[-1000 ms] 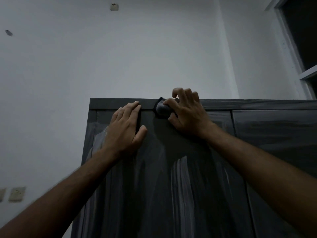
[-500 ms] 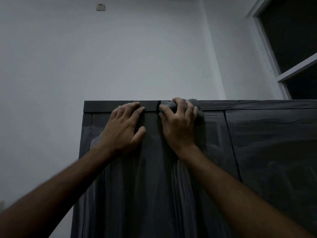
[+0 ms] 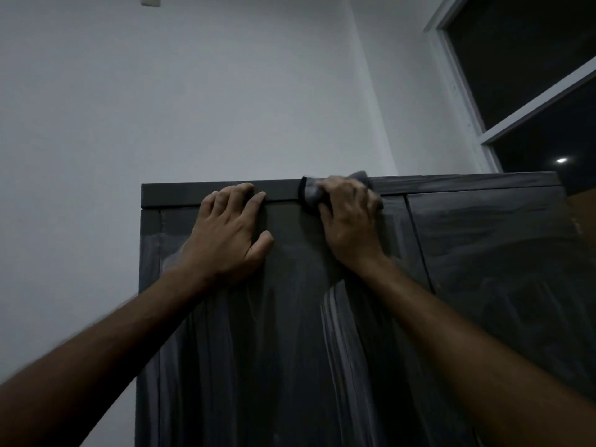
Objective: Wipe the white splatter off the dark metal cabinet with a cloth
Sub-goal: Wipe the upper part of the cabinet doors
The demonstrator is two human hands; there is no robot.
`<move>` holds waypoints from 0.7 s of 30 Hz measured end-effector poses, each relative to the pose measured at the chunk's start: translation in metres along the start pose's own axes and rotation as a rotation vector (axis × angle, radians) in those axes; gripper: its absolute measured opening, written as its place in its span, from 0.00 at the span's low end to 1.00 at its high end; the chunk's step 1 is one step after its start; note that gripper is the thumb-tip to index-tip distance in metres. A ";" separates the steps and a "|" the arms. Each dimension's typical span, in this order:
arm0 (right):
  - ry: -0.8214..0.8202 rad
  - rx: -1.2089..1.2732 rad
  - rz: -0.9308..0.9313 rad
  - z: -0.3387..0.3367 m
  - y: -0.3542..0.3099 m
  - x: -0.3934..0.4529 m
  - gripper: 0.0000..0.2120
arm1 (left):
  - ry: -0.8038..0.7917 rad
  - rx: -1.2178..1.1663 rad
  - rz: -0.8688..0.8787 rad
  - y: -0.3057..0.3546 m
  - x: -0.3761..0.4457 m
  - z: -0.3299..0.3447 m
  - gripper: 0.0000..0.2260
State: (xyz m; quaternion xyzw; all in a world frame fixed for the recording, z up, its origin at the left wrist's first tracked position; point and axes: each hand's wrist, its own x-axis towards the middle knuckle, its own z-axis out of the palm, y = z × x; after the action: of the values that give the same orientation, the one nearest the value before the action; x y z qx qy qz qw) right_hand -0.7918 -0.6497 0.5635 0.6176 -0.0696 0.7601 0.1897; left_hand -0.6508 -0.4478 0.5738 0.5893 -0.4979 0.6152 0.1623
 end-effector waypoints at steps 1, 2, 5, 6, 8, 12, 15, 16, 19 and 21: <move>-0.018 0.000 -0.082 -0.001 0.002 -0.010 0.15 | -0.003 0.014 -0.003 0.002 0.002 0.000 0.35; -0.046 -0.010 -0.168 -0.006 0.010 -0.020 0.14 | -0.010 0.033 -0.003 0.004 0.003 -0.001 0.35; -0.061 -0.051 -0.207 -0.023 0.046 -0.012 0.12 | -0.021 0.077 0.012 0.009 0.008 0.001 0.35; -0.037 -0.058 -0.138 -0.024 0.052 -0.001 0.12 | -0.018 0.076 0.021 0.012 0.010 0.003 0.34; 0.013 -0.041 0.001 -0.016 0.047 0.015 0.11 | -0.015 0.062 0.051 0.017 0.016 0.005 0.34; -0.039 0.009 -0.173 -0.011 0.035 -0.007 0.12 | -0.033 0.060 0.133 0.026 0.021 0.016 0.34; -0.101 -0.035 -0.332 -0.032 0.078 -0.004 0.12 | -0.032 0.057 0.163 0.026 0.020 0.025 0.34; -0.101 -0.046 -0.277 -0.037 0.089 0.007 0.13 | -0.027 0.049 0.165 0.025 0.019 0.026 0.34; -0.026 -0.043 -0.142 -0.036 0.092 0.035 0.13 | -0.019 0.037 0.174 0.021 0.016 0.025 0.32; -0.045 0.004 -0.270 -0.036 0.081 0.034 0.12 | -0.019 0.046 0.184 0.018 0.014 0.024 0.31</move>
State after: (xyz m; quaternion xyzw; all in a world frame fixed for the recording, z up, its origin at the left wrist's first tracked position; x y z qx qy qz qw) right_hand -0.8603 -0.7054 0.5985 0.6385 0.0116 0.7139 0.2872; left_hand -0.6554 -0.4805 0.5739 0.5503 -0.5374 0.6332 0.0867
